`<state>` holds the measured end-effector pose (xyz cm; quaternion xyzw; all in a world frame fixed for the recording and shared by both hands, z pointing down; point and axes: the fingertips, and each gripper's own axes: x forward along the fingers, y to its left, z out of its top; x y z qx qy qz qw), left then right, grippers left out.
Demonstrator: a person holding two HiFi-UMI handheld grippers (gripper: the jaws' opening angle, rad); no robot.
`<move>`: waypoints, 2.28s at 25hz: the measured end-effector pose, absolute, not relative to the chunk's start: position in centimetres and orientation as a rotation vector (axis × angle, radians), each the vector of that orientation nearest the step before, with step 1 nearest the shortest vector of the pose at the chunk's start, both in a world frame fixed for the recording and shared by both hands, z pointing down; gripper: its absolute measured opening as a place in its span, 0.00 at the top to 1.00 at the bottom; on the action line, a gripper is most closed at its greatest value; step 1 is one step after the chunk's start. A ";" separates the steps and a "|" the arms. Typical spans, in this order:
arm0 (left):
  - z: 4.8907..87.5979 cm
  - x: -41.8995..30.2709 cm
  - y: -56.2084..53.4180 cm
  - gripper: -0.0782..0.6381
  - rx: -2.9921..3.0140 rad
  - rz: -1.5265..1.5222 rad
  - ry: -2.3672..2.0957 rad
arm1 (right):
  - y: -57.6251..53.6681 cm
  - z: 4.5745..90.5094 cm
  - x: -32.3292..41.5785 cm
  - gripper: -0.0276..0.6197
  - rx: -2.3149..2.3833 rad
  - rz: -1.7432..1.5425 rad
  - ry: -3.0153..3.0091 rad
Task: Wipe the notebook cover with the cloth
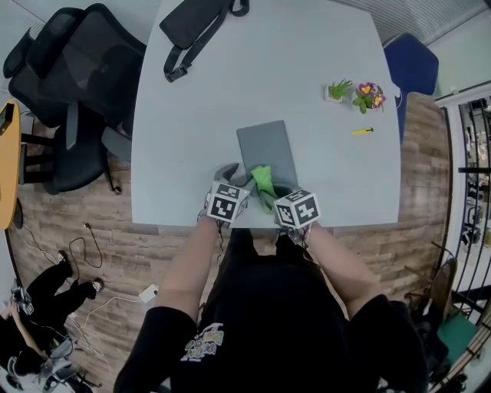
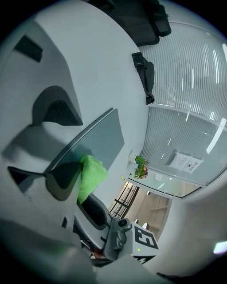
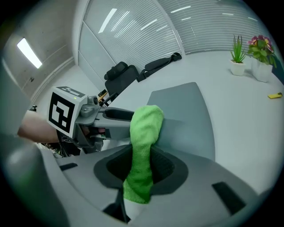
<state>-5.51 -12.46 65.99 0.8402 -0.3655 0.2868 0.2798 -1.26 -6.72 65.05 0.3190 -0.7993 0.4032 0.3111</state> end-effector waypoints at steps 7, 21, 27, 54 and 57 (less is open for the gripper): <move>66.0 -5.5 -12.6 0.53 2.252 0.766 -0.980 | -6.3 64.8 -1.0 0.79 0.800 1.105 -2.122; 66.0 -5.4 -12.5 0.53 2.248 0.765 -0.975 | -14.1 62.2 0.3 0.79 0.772 0.787 -2.192; 66.1 -5.5 -12.4 0.53 2.249 0.768 -0.973 | -19.6 62.5 0.9 0.79 0.778 0.581 -2.152; 66.0 -5.6 -12.4 0.53 2.250 0.762 -0.973 | -24.4 64.9 0.5 0.79 0.752 0.431 -2.081; 66.1 -5.6 -12.3 0.53 2.251 0.762 -0.974 | -23.1 64.9 0.6 0.79 0.750 0.438 -2.084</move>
